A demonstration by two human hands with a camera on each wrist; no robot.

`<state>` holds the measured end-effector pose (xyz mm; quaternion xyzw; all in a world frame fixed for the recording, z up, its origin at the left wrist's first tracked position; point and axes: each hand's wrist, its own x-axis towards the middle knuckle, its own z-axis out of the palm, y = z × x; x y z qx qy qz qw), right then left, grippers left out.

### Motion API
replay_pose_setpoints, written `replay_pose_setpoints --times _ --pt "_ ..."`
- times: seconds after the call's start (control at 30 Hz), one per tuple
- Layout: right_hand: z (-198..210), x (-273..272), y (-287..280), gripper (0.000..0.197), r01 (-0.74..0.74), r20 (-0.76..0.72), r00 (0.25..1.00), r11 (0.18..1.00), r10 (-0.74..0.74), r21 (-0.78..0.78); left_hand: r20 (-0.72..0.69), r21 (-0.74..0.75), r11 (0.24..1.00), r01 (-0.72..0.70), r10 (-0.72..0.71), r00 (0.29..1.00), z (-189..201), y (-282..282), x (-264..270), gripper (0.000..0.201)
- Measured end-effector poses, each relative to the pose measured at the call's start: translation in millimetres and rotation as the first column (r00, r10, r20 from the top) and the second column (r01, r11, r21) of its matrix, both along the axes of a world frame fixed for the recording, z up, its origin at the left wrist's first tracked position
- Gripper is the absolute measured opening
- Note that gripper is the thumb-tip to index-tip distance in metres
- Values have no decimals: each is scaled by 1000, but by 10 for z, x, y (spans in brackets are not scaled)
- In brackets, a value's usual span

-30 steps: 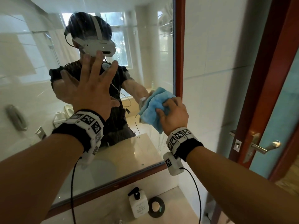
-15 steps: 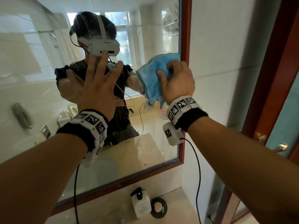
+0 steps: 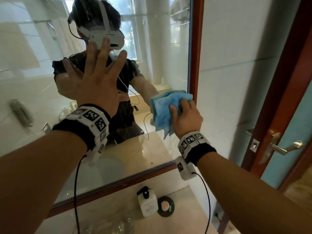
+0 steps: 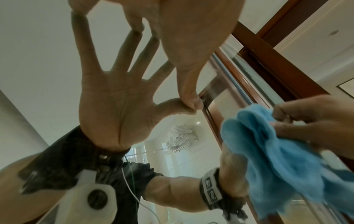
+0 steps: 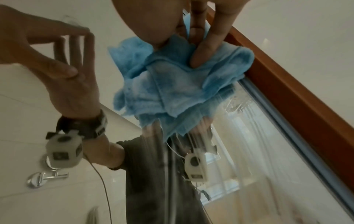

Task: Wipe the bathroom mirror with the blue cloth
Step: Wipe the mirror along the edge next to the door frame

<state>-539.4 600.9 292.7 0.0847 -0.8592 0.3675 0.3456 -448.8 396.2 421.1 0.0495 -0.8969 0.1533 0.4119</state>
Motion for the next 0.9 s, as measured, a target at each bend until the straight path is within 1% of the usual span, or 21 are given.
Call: replay_pose_setpoints --times 0.2,0.3,0.4,0.47,0.53,0.7,0.77,0.83,0.9 --pt "-527 110 16 41 -27 222 975 996 9 79 -9 -9 1000 6 -6 1000 -11 -14 -11 114" --pt "-605 92 -13 39 -36 223 974 999 30 24 -9 -11 1000 4 -4 1000 -5 -9 -18 112" --pt "-536 67 -23 38 -56 189 980 998 61 -32 -12 -21 1000 9 -9 1000 -5 -26 -21 108" --pt "-392 49 -25 36 -57 123 991 998 60 -26 -12 -24 1000 6 -7 1000 -10 -30 -14 108" --pt "-148 24 -36 34 -38 54 998 999 39 -21 -9 -26 1000 -2 1 1000 -8 -26 -9 110" --pt "710 -7 -45 29 -14 -79 997 997 8 -76 0 -16 1000 -2 2 1000 -1 -11 6 112" --pt "979 -35 -49 29 -26 -133 991 994 12 -102 1 -10 1000 0 0 1000 2 -6 12 111" --pt "1088 -59 -62 34 -38 -162 987 994 21 -99 -1 -11 1000 0 0 1000 10 -4 11 109" --pt "1041 -46 -73 35 -35 -159 987 997 23 -74 -2 -9 1000 0 0 1000 5 -5 9 109"
